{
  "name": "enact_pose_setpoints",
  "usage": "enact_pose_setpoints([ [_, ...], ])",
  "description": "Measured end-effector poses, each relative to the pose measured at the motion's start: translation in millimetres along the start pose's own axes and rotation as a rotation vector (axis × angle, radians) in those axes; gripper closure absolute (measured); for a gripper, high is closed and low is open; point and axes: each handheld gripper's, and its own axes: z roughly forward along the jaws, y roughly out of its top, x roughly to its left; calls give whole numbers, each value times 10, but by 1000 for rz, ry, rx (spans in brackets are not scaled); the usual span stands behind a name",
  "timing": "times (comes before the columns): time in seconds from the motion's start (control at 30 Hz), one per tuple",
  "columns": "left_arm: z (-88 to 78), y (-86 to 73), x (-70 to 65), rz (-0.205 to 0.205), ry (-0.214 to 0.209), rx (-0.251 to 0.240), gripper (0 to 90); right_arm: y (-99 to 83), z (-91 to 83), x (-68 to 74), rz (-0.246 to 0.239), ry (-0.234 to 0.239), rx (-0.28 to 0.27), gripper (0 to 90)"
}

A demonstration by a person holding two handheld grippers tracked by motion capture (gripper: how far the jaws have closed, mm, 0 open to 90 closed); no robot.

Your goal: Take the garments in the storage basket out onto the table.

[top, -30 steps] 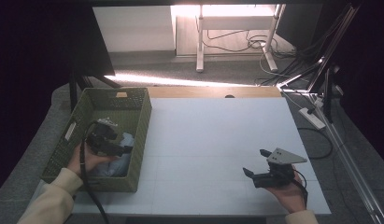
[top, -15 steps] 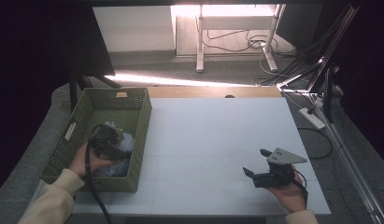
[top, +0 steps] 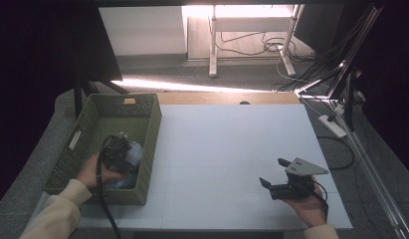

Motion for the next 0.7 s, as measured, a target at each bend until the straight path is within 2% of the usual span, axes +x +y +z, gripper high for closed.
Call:
enact_pose_setpoints([
  [0.17,20,7,14,-7,-24,19,156,-2,-1,-2,1,-2,4,113],
  [0.5,0,-3,79,-38,-86,9,532,-3,6,1,-5,-2,7,113],
  [0.53,-6,-3,88,-41,-92,6,532,-3,5,0,-6,-3,10,113],
  [0.57,-20,-5,111,-51,-115,-3,610,-3,5,2,-7,-4,10,113],
  [0.7,-38,-6,122,-57,-132,-12,680,-4,2,5,-8,-7,9,114],
])
